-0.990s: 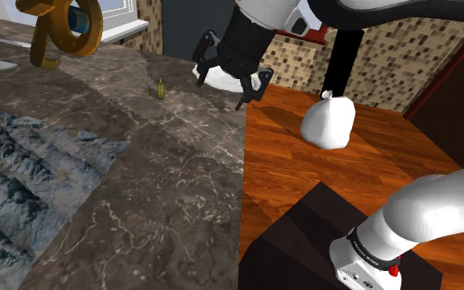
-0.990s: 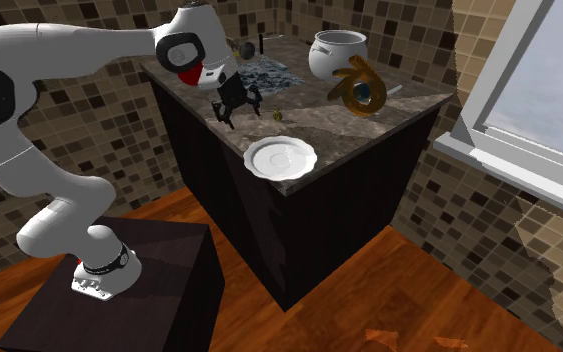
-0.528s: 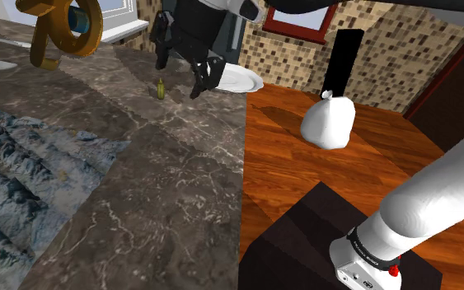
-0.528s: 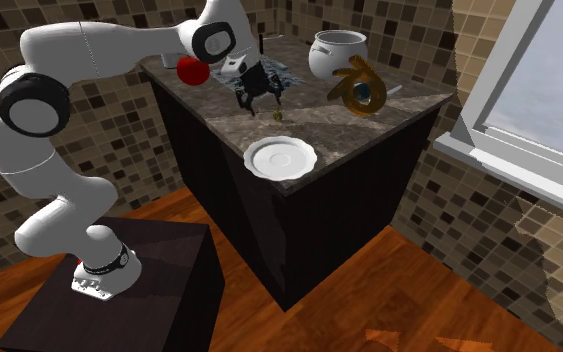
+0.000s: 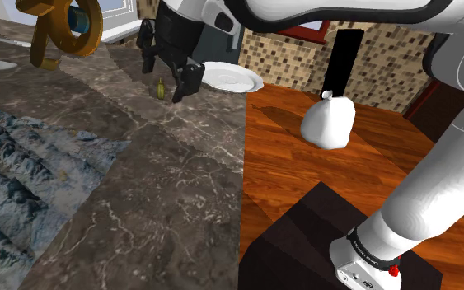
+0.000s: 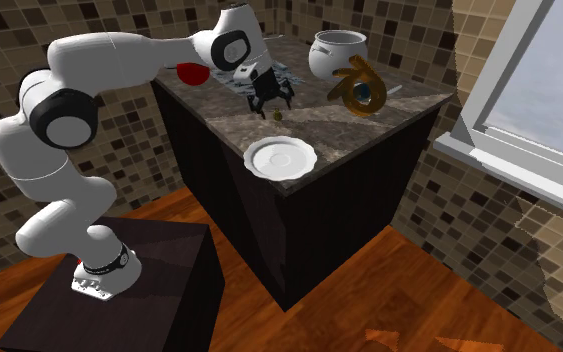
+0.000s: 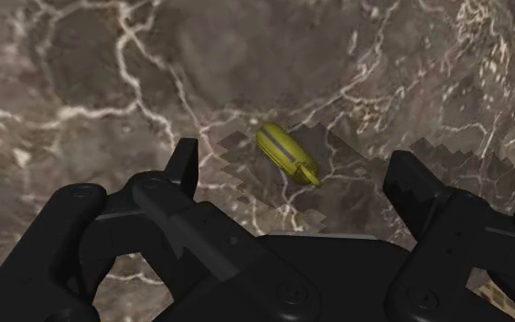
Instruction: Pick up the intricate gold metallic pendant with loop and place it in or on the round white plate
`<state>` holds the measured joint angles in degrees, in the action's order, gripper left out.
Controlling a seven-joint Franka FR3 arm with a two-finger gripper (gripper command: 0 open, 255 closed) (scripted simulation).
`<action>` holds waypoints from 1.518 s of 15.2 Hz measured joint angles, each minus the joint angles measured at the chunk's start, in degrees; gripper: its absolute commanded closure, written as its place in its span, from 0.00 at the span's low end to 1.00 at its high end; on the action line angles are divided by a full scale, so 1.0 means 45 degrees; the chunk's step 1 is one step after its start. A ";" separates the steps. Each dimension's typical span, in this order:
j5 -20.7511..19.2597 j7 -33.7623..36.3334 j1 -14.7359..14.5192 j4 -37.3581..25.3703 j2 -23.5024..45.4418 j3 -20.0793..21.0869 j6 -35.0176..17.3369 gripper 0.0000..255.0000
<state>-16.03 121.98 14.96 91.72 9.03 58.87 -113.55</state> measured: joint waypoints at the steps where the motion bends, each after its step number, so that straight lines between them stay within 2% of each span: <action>1: -0.0143 0.0112 -0.0094 0.0010 0.0131 -0.0018 -0.0066 0.00; 7: -0.0209 0.0140 -0.0099 0.0122 0.0188 -0.0043 -0.0213 0.00; 8: -0.0209 0.0140 -0.0099 0.0122 0.0189 -0.0043 -0.0213 1.00; 18: -0.0208 0.0140 -0.0099 0.0122 0.0189 -0.0043 -0.0213 1.00; 23: -0.0348 0.0118 -0.0306 -0.0740 0.0384 -0.0041 0.0538 1.00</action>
<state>-17.60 122.51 13.58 88.39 10.76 58.69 -111.12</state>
